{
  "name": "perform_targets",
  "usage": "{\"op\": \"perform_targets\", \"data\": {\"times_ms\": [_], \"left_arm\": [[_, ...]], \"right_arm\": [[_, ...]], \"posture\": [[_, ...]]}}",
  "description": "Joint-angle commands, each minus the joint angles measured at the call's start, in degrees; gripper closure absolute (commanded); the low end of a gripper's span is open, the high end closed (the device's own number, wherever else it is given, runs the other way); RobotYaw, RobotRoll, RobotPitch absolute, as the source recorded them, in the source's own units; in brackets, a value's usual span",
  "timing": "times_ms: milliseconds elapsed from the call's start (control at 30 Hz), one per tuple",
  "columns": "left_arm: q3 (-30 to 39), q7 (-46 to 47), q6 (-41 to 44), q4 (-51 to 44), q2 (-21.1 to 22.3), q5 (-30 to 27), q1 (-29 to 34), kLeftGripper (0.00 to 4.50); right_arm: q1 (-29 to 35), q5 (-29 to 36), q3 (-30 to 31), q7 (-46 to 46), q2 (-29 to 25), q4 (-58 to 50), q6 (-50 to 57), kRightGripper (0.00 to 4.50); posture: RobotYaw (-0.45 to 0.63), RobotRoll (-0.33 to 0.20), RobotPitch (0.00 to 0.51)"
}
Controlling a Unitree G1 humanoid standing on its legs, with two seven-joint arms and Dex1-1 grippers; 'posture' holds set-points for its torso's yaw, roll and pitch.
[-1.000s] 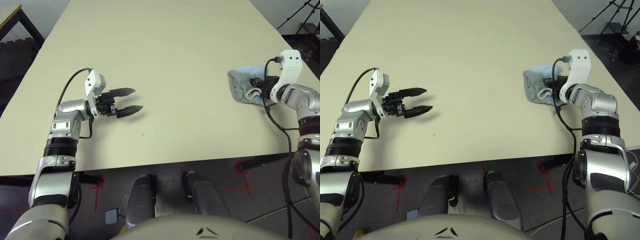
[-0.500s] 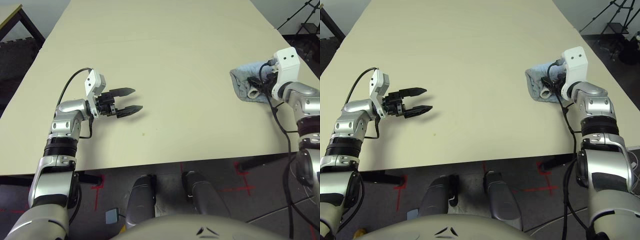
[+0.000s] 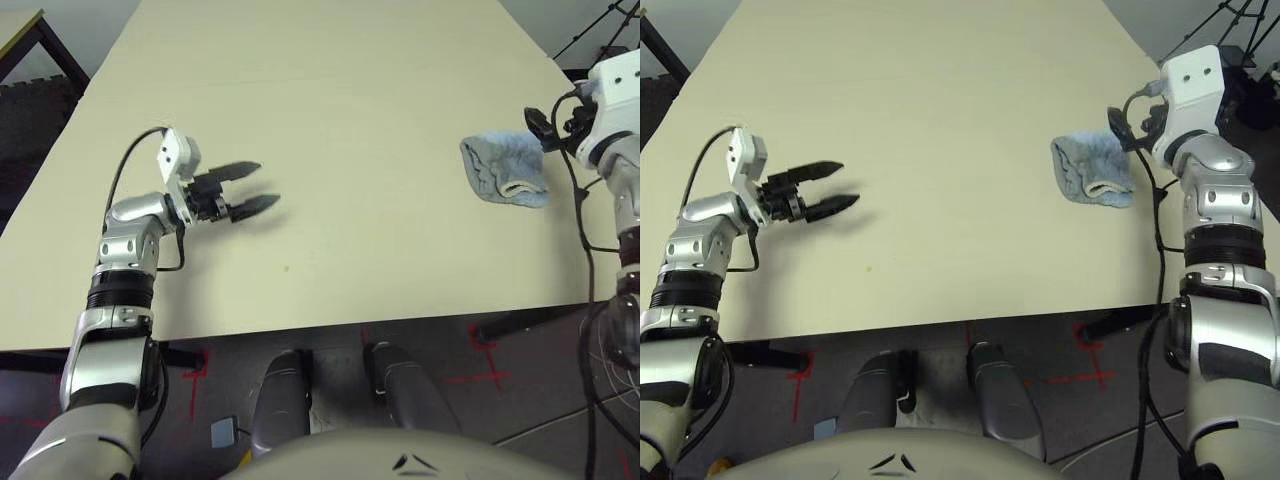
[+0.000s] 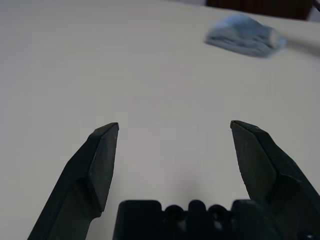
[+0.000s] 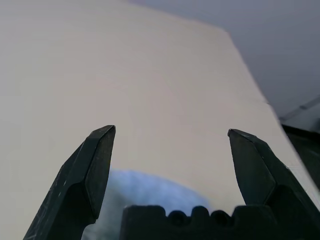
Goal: Wipe the water off the table with a rag.
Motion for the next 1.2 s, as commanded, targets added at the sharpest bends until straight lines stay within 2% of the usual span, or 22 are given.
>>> {"op": "perform_targets", "data": {"times_ms": [33, 300, 567, 833, 1200], "left_arm": [[2.25, 5.27, -2.0, 1.1, -0.59, 0.45, 0.73, 0.0], [8.97, 25.43, -9.0, 4.72, -0.75, 2.85, 2.13, 0.0], [12.73, 38.79, -13.57, 3.24, -0.88, 5.26, 7.54, 0.0], [14.04, 44.87, -15.42, 3.6, -0.71, 5.39, 9.65, 0.0], [13.29, 45.69, -16.25, 5.74, -0.35, 5.64, 8.31, 0.0]], "right_arm": [[1.58, 3.22, -2.31, 1.41, 1.69, -1.19, -2.03, 0.01], [3.64, 4.72, -4.63, 0.91, 4.88, 2.93, -9.31, 0.01], [4.06, 5.06, -6.14, 0.76, 5.24, 9.93, -15.07, 0.01], [4.89, 4.86, -7.72, -1.2, 3.7, 15.06, -21.24, 0.01], [3.78, 5.47, -9.32, -3.02, 2.37, 15.73, -25.39, 0.01]], "posture": [[-0.13, 0.0, 0.147], [-0.07, 0.0, 0.167], [-0.02, 0.0, 0.19], [-0.01, 0.0, 0.193], [-0.02, 0.0, 0.191]]}}
